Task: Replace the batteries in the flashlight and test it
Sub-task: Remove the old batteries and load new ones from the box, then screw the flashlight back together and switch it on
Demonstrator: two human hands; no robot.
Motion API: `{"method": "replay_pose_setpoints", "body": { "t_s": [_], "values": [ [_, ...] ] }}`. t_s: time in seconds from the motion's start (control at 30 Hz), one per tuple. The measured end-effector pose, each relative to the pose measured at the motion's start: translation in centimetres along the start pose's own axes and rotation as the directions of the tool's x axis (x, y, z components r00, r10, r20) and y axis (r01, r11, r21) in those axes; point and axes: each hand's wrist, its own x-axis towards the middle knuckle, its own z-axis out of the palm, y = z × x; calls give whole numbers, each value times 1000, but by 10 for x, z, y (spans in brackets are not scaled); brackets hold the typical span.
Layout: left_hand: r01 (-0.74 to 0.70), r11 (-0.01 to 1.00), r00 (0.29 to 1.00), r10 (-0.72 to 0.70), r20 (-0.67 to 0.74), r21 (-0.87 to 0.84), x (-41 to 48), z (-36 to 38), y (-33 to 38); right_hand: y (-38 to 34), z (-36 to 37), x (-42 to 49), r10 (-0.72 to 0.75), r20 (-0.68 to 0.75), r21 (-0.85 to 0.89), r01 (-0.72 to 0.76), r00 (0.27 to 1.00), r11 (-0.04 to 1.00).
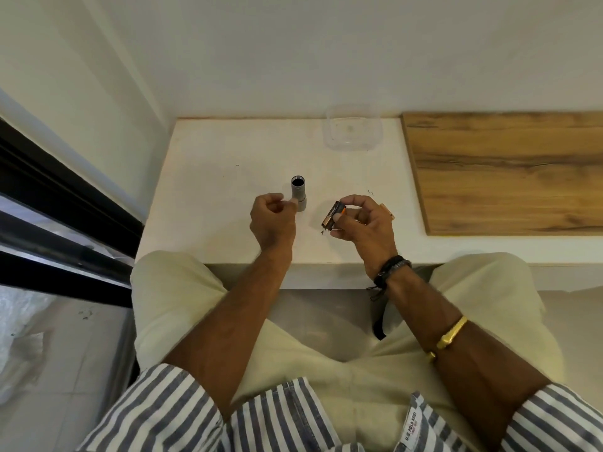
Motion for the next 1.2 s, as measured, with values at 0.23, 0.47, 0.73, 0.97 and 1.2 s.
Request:
{"method": "replay_pose_setpoints", "body": {
  "t_s": [0.23, 0.47, 0.73, 0.97, 1.2],
  "values": [
    [-274, 919, 945, 203, 257, 283, 29, 11, -3, -3, -6, 4, 181, 54, 396, -188, 982, 899],
    [-499, 821, 840, 379, 388, 278, 26, 16, -1, -3, -9, 6, 221, 37, 356, -219, 975, 908],
    [-670, 663, 699, 411, 585, 334, -5, -13, 3, -13, -8, 4, 160, 41, 328, -164, 986, 930],
    [-687, 568, 712, 400, 578, 453, -11, -21, -4, -15, -17, 4, 12, 32, 256, -20, 999, 966],
    [-724, 532, 679, 438, 589, 440, -15, -21, -3, -15, -21, 3, -133, -31, -29, 132, 991, 991]
  ]
}}
